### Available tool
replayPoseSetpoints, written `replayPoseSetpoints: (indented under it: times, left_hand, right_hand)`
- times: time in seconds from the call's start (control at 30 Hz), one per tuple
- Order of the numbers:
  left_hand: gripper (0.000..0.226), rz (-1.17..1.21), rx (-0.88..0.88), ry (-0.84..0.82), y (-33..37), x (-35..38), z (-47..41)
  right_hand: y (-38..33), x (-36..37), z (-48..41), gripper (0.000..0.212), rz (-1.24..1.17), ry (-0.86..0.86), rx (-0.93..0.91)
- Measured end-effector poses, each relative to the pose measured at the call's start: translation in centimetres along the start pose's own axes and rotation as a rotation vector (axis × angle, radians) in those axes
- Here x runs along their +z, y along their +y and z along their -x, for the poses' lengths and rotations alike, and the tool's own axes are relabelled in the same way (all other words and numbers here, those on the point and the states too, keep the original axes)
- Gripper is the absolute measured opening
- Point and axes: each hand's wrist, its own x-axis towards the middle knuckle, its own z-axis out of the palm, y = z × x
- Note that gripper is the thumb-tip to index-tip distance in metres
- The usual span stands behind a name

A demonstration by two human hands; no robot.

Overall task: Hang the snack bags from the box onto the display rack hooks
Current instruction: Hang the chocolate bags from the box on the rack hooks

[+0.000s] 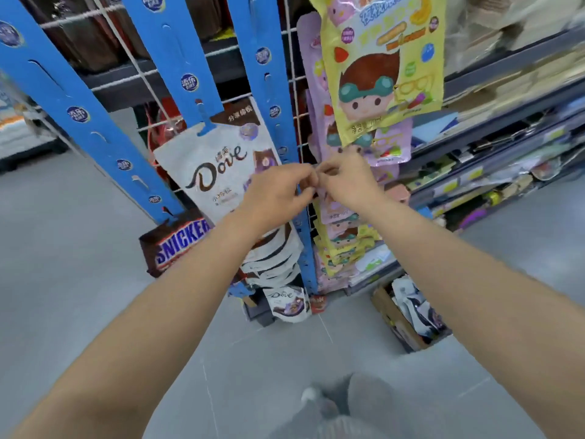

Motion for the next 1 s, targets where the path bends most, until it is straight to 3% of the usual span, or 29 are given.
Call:
replayPoseSetpoints:
  times: [0.27,0.47,0.67,0.8,1.0]
  left_hand:
    - [0.018,0.099,-0.03,-0.419,7.1,11.9,-5.3]
    - [0.023,0.06,-0.197,-0.628,12.5,24.5,-11.4]
    - [0.025,0.155,-0.326,-0.818,16.6,36.8,-17.7]
    - [0.021,0.206,-0.384,-0.843,17.4,44.4,-20.0]
    - [0.023,0.246,-0.473,-0.92,14.1,56.7,-19.7]
  right_hand:
    - [17.1,-7.6,5.4,0.028,-0.004,-0.001,0.431]
    - [30.6,-16.8,6.7,0.021,-0.075,0.087,0.726]
    - [41.4,-22.9,3.3,0.016,-0.119,0.065,0.892]
    - [47.7,-23.2,1.2,0.024,-0.135,0.081,0.96]
    - [57.9,-18.4,1.9,0.017,-0.276,0.079,1.03]
